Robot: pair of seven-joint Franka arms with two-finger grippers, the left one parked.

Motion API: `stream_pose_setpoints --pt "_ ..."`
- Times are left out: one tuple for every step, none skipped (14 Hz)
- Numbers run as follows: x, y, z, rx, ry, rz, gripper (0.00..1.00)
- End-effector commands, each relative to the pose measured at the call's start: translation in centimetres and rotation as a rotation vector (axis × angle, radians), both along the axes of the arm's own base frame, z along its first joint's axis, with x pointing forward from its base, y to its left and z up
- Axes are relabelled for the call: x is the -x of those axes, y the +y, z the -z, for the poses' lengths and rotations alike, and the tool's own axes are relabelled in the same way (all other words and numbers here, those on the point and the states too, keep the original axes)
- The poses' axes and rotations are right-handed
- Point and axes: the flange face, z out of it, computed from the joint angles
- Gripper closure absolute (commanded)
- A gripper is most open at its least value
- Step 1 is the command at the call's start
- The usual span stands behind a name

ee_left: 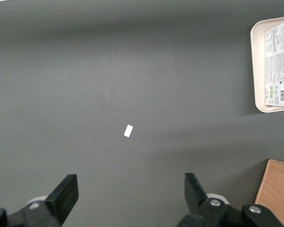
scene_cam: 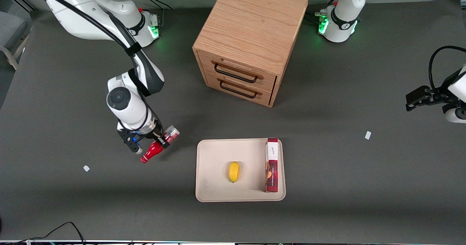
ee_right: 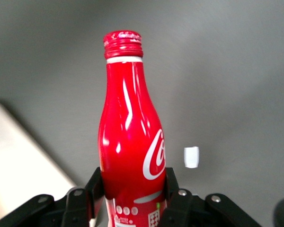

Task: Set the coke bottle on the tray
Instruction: 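Lift the bottle and carry it onto the white tray beside the lemon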

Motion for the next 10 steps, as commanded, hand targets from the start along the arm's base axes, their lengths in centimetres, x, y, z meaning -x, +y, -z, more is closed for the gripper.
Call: stream_pose_setpoints --pt "-3.4 2.7 -6.9 0.026 0.010 -0.090 0.99" --pt "-4.5 3.6 -9.3 0.029 0.024 -0.114 0.99" --pt "-5.3 4.1 -11.3 0.034 0.041 -0.159 0.97" --pt "-6.1 4.2 -13.0 0.034 0.048 -0.208 0.97" --pt "-6.5 4.4 -14.2 0.035 0.049 -0.257 0.97" --pt "-6.9 4.3 -14.8 0.040 0.048 -0.336 0.97" --pt "-7.3 4.2 -14.9 0.047 0.042 -0.431 0.97" --pt "-7.8 4.4 -13.8 0.049 0.049 -0.506 0.97" --pt "-8.3 5.2 -12.6 0.036 0.053 -0.565 0.97" --pt "-8.8 6.4 -11.5 0.013 0.057 -0.623 0.97"
